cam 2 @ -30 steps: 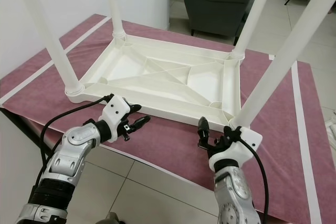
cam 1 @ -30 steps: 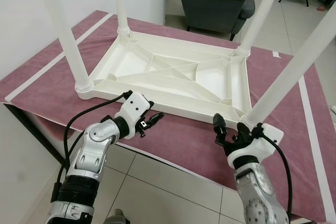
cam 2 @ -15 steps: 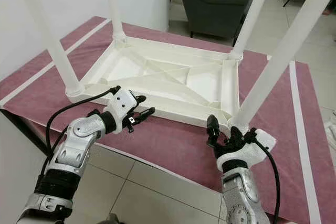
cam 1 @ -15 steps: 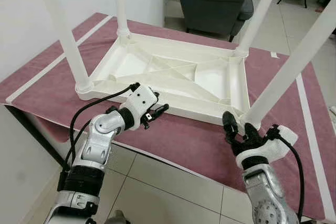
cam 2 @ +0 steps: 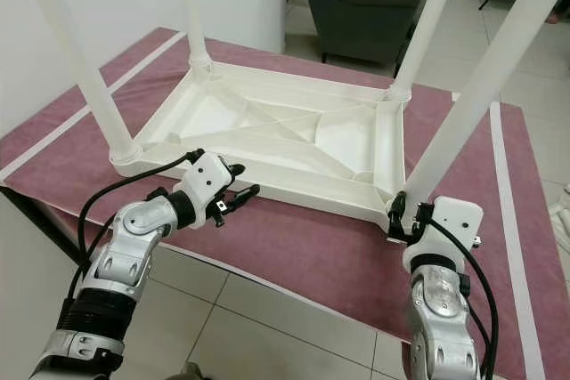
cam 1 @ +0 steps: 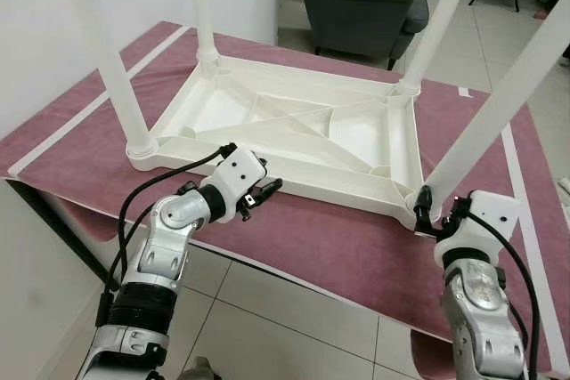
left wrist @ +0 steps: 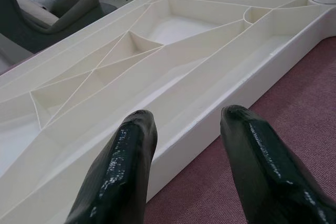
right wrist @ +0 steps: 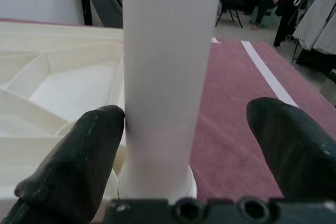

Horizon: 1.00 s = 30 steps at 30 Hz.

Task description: Building children table

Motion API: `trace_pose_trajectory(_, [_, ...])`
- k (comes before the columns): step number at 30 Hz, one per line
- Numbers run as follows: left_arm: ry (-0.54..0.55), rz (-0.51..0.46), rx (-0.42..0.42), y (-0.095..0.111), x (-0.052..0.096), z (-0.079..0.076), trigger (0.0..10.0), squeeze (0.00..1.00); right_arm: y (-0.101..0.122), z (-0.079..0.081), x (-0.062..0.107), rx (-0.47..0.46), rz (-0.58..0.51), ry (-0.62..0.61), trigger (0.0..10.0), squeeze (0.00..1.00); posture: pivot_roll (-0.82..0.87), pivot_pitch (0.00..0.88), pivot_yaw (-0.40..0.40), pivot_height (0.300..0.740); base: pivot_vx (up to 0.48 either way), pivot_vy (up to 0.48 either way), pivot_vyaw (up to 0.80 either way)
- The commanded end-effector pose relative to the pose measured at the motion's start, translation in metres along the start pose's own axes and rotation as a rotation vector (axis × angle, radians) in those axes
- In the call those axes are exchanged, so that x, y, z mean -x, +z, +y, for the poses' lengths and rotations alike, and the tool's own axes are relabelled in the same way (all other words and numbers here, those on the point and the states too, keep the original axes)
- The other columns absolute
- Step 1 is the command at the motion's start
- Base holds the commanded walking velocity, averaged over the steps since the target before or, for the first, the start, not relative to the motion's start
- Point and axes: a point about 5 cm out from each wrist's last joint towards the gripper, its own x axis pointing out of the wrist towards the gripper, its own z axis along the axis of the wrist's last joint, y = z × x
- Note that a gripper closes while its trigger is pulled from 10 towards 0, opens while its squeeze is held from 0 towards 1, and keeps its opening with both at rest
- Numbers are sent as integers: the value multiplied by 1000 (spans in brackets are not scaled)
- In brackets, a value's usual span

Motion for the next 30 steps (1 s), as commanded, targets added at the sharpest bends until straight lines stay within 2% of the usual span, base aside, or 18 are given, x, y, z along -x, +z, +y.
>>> trace_pose_trajectory(1, [336,24,6,-7,4,14,10000,0,-4,1,-2,14,9,-1,10000,0,63,0,14,740,0,0,0])
trace_pose_trajectory(3, [334,23,5,-6,4,14,10000,0,-2,7,-9,8,7,27,10000,0,65,0,14,740,0,0,0])
trace_pose_trajectory(7, [334,23,3,-6,4,14,10000,0,-2,10,-11,1,6,44,10000,0,69,0,16,740,0,0,0])
trace_pose_trajectory(10, [338,27,0,-7,6,15,10000,0,-2,17,-22,-4,13,75,10000,0,85,0,12,740,0,0,0])
trace_pose_trajectory(14, [345,35,-1,-9,10,16,10000,0,-5,19,-36,14,47,48,10000,0,89,0,10,740,0,0,0])
trace_pose_trajectory(17, [346,36,-2,-9,10,16,10000,0,-6,19,-39,19,58,39,9922,0,96,0,7,740,0,0,0])
trace_pose_trajectory(18, [348,36,-2,-9,11,16,10000,0,-7,20,-41,25,63,33,8392,0,97,0,6,740,0,0,0])
trace_pose_trajectory(19, [349,37,-2,-9,11,16,10000,0,-8,21,-43,34,69,30,5608,0,97,0,7,740,0,0,0])
trace_pose_trajectory(21, [351,37,-3,-9,11,16,10000,0,-9,21,-45,40,71,28,5608,0,97,0,7,740,0,0,0])
trace_pose_trajectory(22, [351,38,-3,-9,11,16,10000,0,-9,22,-46,42,72,28,4039,0,100,0,5,740,0,0,0])
trace_pose_trajectory(23, [352,39,-3,-9,11,16,10000,0,-9,22,-46,42,72,30,2902,0,101,0,5,740,0,0,0])
trace_pose_trajectory(25, [352,39,-3,-9,11,16,10000,0,-9,22,-46,42,72,30,2902,0,101,0,5,740,0,0,0])
trace_pose_trajectory(26, [353,40,-4,-9,12,16,10000,0,-9,22,-47,43,71,32,2431,0,101,0,5,740,0,0,0])
trace_pose_trajectory(27, [354,40,-4,-9,12,16,10000,0,-10,22,-47,43,71,32,0,0,101,0,5,740,0,0,0])
trace_pose_trajectory(30, [355,41,-4,-9,12,16,10000,0,-11,21,-48,42,69,31,0,0,99,0,7,740,0,0,0])
